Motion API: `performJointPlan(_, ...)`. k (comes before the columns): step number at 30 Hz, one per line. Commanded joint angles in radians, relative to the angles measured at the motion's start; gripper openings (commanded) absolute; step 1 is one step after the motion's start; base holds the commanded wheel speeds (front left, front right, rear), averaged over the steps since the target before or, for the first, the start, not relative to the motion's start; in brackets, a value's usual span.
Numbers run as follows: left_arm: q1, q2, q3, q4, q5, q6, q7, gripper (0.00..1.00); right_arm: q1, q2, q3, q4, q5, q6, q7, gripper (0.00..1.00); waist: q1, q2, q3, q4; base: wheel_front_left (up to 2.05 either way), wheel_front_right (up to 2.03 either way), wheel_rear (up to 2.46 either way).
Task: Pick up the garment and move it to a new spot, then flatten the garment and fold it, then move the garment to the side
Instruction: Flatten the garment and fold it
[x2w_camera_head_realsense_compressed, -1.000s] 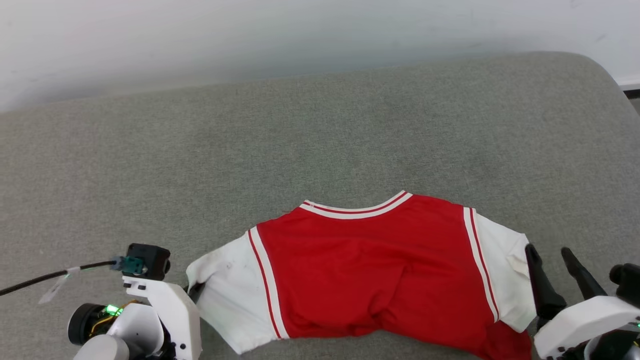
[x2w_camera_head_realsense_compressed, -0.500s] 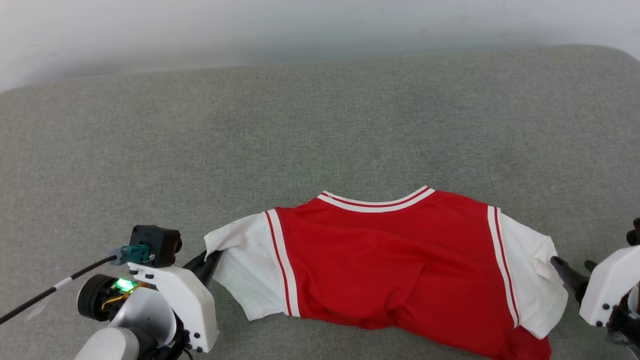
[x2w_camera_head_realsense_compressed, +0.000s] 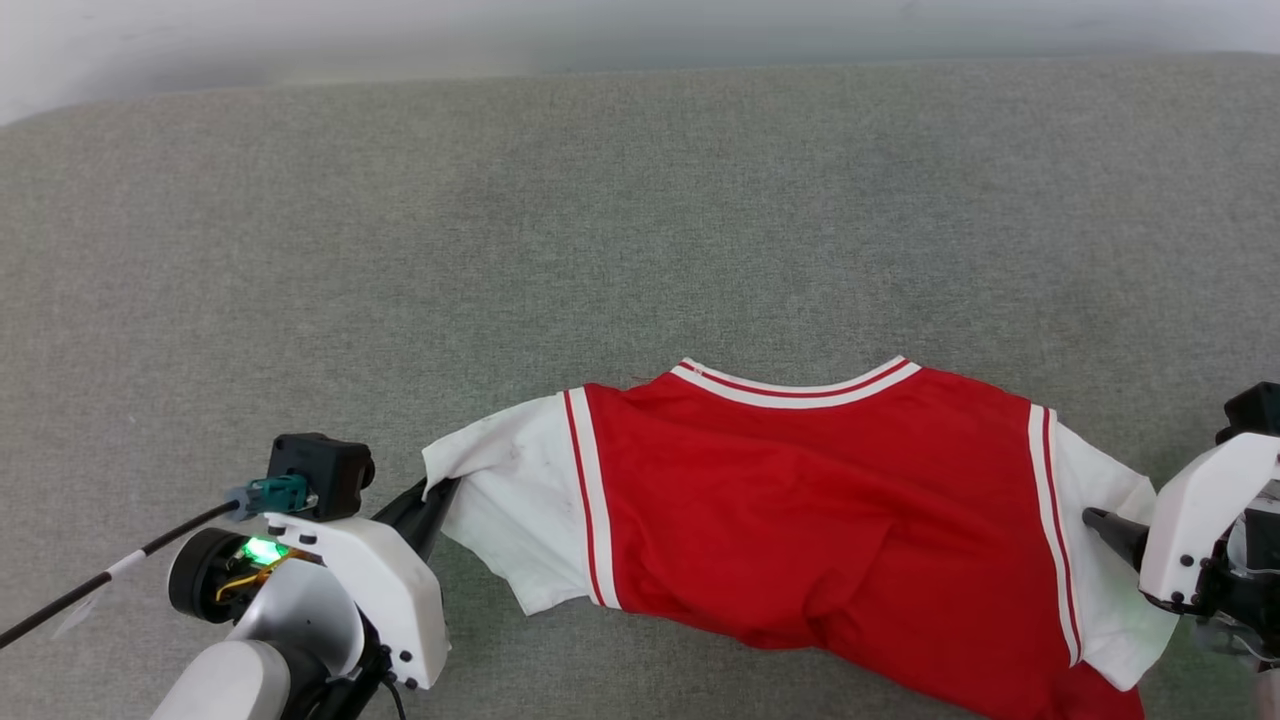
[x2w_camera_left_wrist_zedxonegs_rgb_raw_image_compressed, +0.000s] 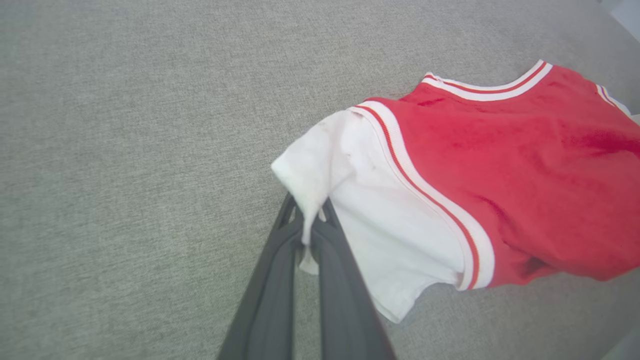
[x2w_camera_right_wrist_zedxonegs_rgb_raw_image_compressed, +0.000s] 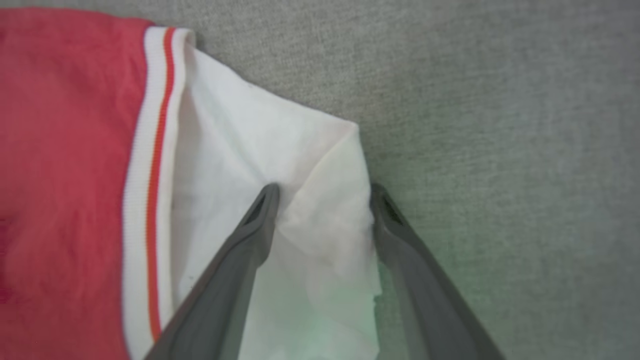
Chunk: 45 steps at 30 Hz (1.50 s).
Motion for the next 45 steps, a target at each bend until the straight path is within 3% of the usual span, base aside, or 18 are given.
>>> performJointPlan(1,-0.009,-0.002,0.001,0.004,-0.004,-0.003,-0.009,0.00,0.027,0.062,0.026,0.055,0.013,0.003,0.032,0.00,0.0000,0.0000,-0.003,0.001,0.00,0.00,0.00)
performJointPlan(10,-0.023,0.010,0.034,0.018,0.004,0.010,-0.062,0.00,-0.050,-0.015,0.045,-0.058,-0.029,0.002,-0.076,0.00,0.0000,0.0000,-0.064,-0.019,0.00,0.00,0.00)
performJointPlan(17,-0.144,0.020,0.070,0.053,0.039,0.024,-0.104,0.00,-0.150,-0.044,0.095,-0.144,-0.100,0.002,-0.211,0.00,0.0000,0.0000,-0.113,-0.031,0.00,0.00,0.00)
performJointPlan(23,-0.313,-0.022,0.102,0.147,0.024,0.009,-0.167,0.00,-0.265,-0.048,0.118,-0.135,-0.139,0.002,-0.286,0.00,0.0000,0.0000,-0.122,-0.029,0.00,0.00,0.00)
performJointPlan(30,-0.581,-0.064,0.137,0.378,-0.014,-0.047,-0.246,0.00,-0.469,-0.023,0.133,-0.088,-0.193,0.002,-0.366,0.00,0.0000,0.0000,-0.086,-0.028,0.00,0.00,0.00)
performJointPlan(39,-0.967,-0.041,0.160,0.631,0.023,-0.084,-0.337,0.00,-0.801,0.008,0.132,0.019,-0.249,0.002,-0.476,0.00,0.0000,0.0000,0.028,-0.032,0.00,0.00,0.00)
performJointPlan(45,-1.194,-0.010,0.161,0.715,0.042,-0.113,-0.376,0.00,-1.024,0.021,0.106,0.094,-0.259,0.002,-0.542,0.00,0.0000,0.0000,0.130,-0.037,0.00,0.00,0.00)
